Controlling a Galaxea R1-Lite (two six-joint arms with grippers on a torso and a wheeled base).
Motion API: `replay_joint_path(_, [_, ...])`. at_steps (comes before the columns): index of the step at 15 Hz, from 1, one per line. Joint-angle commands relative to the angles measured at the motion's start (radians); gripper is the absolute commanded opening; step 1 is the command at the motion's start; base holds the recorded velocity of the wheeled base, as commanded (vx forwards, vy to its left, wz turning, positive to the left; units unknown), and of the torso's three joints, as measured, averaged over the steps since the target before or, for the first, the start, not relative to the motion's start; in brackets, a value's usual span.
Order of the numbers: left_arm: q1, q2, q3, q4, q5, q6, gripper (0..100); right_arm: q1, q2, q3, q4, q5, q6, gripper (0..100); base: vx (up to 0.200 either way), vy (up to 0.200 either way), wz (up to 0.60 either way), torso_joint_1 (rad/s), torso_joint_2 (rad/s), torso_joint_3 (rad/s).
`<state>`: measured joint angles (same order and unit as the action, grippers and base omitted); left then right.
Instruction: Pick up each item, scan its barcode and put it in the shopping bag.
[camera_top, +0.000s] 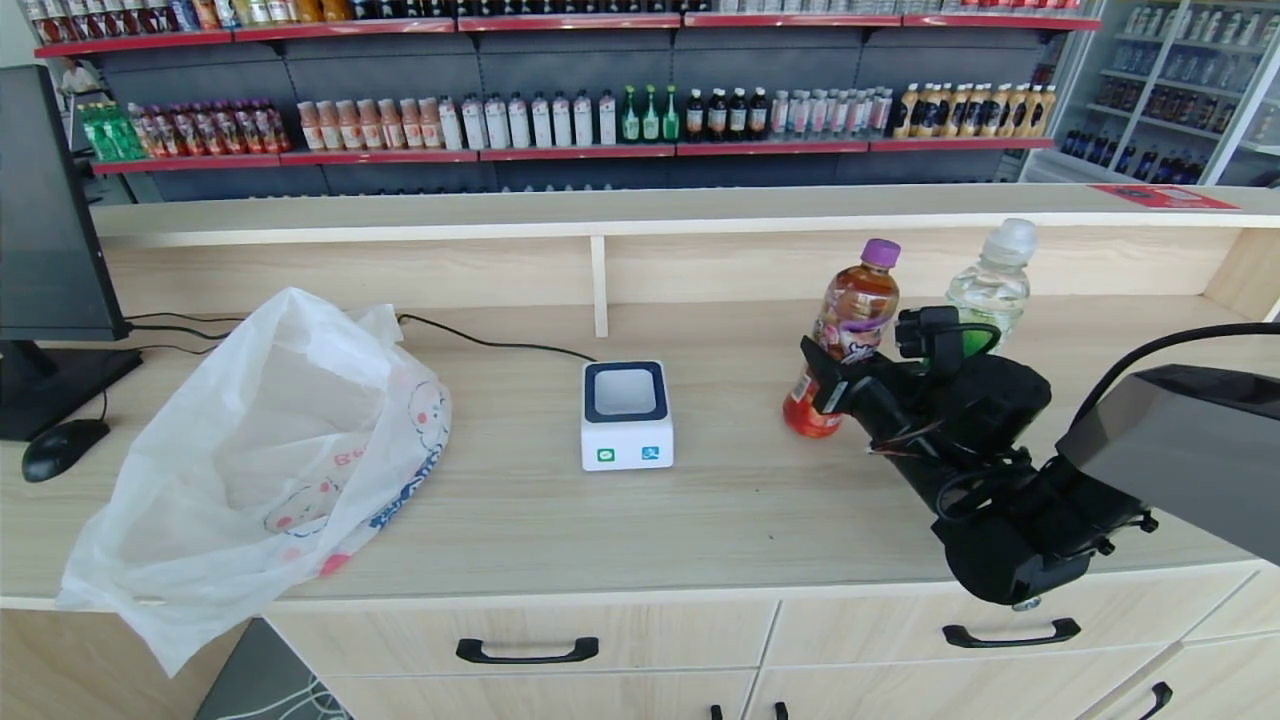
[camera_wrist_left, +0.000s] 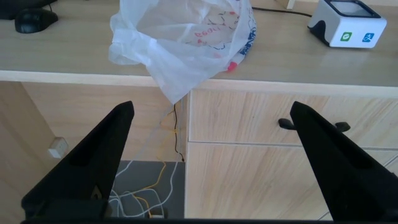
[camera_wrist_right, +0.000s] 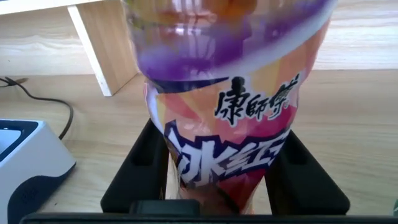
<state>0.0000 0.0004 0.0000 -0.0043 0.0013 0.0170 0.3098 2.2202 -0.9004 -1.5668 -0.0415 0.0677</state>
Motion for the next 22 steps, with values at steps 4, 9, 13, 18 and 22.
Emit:
replay_joint_path(4, [0.0,0.0,0.0,0.0,0.0,-0.002,100,-0.001,-0.036,-0.006,-0.004,0.0,0.0,0,0.0,0.0,0.0,0.0,0.0,0.0])
replay_joint_path(9, [0.0,0.0,0.0,0.003,0.0,-0.006,100,-0.001,-0.122,0.035,-0.004,-0.001,-0.003,0,0.0,0.0,0.0,0.0,0.0,0.0])
replay_joint_path(13, [0.0,0.001,0.0,0.003,0.0,-0.011,100,0.005,-0.244,0.146,-0.004,0.011,-0.039,0,0.0,0.0,0.0,0.0,0.0,0.0])
replay_joint_path(18, [0.002,0.0,0.0,0.003,0.0,-0.015,100,0.015,-0.49,0.38,-0.004,0.018,-0.045,0,0.0,0.0,0.0,0.0,0.0,0.0])
replay_joint_path(22, [0.0,0.0,0.0,0.003,0.0,-0.015,100,0.08,-0.705,0.6,-0.004,0.023,-0.045,0,0.0,0.0,0.0,0.0,0.0,0.0])
